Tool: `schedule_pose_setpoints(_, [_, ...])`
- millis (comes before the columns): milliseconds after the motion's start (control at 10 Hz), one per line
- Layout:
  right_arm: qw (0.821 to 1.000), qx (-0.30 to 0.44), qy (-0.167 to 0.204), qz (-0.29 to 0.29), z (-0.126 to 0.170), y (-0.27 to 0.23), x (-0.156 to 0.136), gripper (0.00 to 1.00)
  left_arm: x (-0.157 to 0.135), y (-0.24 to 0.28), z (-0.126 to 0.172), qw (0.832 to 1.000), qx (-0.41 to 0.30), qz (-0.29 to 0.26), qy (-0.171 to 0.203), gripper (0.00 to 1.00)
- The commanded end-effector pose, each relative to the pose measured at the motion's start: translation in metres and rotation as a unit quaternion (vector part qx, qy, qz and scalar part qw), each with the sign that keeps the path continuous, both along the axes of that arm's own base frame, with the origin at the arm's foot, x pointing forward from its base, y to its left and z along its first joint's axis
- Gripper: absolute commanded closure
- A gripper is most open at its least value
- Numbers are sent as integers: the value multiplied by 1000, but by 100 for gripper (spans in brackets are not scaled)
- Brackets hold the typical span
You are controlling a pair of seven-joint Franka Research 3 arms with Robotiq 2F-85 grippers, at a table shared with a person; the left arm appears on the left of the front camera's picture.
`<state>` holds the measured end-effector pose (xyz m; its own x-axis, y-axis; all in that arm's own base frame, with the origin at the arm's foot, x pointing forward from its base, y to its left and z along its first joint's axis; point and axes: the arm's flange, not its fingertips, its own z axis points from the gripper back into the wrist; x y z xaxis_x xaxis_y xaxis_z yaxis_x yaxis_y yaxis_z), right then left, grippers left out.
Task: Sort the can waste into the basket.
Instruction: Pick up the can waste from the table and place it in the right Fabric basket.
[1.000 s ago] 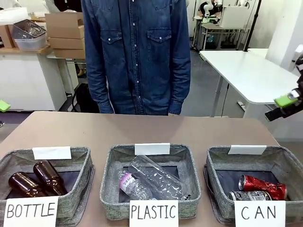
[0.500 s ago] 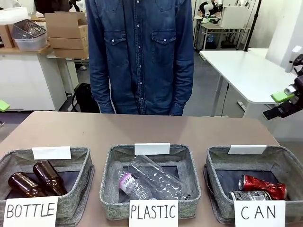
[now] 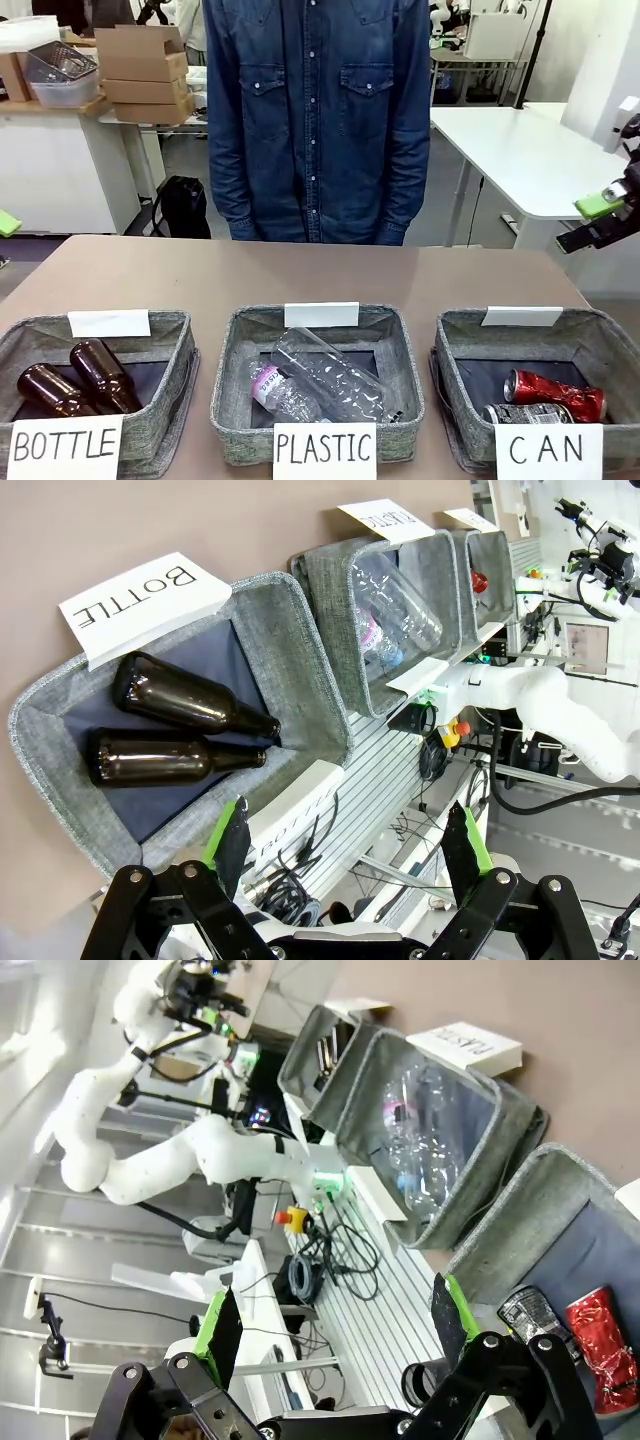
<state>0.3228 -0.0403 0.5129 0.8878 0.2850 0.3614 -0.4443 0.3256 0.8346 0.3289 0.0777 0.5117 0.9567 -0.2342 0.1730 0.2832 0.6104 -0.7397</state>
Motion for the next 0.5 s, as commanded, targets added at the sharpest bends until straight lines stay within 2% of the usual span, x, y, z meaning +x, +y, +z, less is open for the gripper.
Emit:
schedule_pose_setpoints(0, [1000,-4,-6,5,-1,-2,-1,0,-1,2,-1,1000,2,-4,-5,0])
schedule_pose_setpoints(400, [1000,-4,-6,5,-1,-2,-1,0,-1,2,-1,1000,2,-4,-5,0])
